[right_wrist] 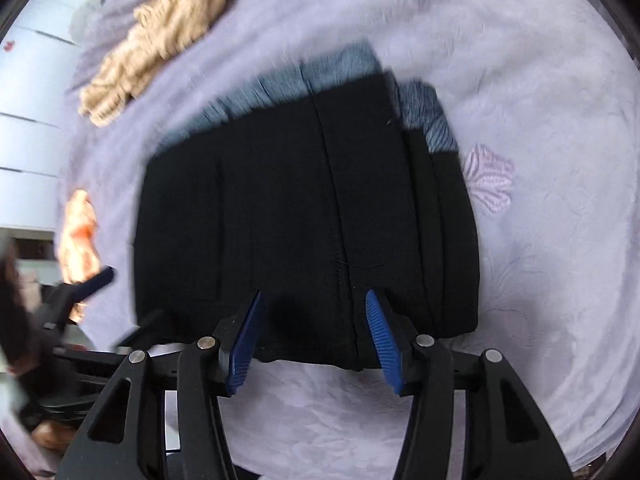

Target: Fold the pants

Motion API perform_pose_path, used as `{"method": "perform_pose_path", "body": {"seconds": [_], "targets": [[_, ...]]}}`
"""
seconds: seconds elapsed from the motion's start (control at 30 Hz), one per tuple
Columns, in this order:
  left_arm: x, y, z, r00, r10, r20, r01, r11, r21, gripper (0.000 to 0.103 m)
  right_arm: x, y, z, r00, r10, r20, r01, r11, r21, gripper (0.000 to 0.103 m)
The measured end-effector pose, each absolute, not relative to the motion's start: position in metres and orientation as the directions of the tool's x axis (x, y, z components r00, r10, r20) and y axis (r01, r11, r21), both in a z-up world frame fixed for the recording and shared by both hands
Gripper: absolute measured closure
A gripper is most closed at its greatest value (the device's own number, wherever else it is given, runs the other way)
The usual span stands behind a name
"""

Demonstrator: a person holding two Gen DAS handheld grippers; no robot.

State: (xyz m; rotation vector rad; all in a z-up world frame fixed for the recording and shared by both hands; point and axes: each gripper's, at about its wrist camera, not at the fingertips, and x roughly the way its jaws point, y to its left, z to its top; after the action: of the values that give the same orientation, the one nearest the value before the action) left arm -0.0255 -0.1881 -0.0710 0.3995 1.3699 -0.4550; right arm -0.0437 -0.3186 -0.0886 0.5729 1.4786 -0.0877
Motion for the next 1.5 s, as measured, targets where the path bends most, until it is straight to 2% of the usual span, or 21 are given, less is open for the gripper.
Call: {"method": "perform_pose_path", "body": {"seconds": [0.2,0.37,0.57,0.93,1.17,1.4,1.5], "targets": [[-0.003,-0.189,-0.078,0.125,-0.08,-0.989,0.524,0.852,-0.003,0.0,-0.049,-0.327,-0.08,0.132,0.317,-0.939,0.401,0.849,0.343,0.044],[-0.001,-0.186,-0.081,0.118,-0.075,-0.99,0.517,0.856,-0.003,0.0,-0.058,-0.343,-0.071,0.157,0.311,-0.937,0.427,0.834,0.348,0.029],[0.005,-0.187,-0.084,0.111,-0.071,-0.991,0.517,0.856,-0.003,0.0,-0.065,-0.362,-0.073,0.16,0.304,-0.939,0.477,0.809,0.343,0.025],[0.02,-0.188,-0.086,0.091,-0.089,-0.992,0.495,0.868,-0.033,0.0,-0.077,-0.382,-0.082,0.154,0.32,-0.935,0.543,0.763,0.351,0.024],[0.047,-0.17,-0.087,0.114,-0.088,-0.99,0.412,0.91,-0.034,0.0,-0.072,-0.387,-0.082,0.15,0.312,-0.938,0.542,0.768,0.342,0.024],[0.053,-0.173,-0.109,0.08,-0.051,-0.995,0.422,0.906,-0.013,0.0,-0.057,-0.376,-0.077,0.145,0.244,-0.959,0.495,0.821,0.284,0.024],[0.051,-0.177,-0.112,0.085,-0.042,-0.995,0.437,0.899,-0.001,0.0,-0.05,-0.359,-0.096,0.05,0.217,-0.975,0.467,0.858,0.215,0.022]]}}
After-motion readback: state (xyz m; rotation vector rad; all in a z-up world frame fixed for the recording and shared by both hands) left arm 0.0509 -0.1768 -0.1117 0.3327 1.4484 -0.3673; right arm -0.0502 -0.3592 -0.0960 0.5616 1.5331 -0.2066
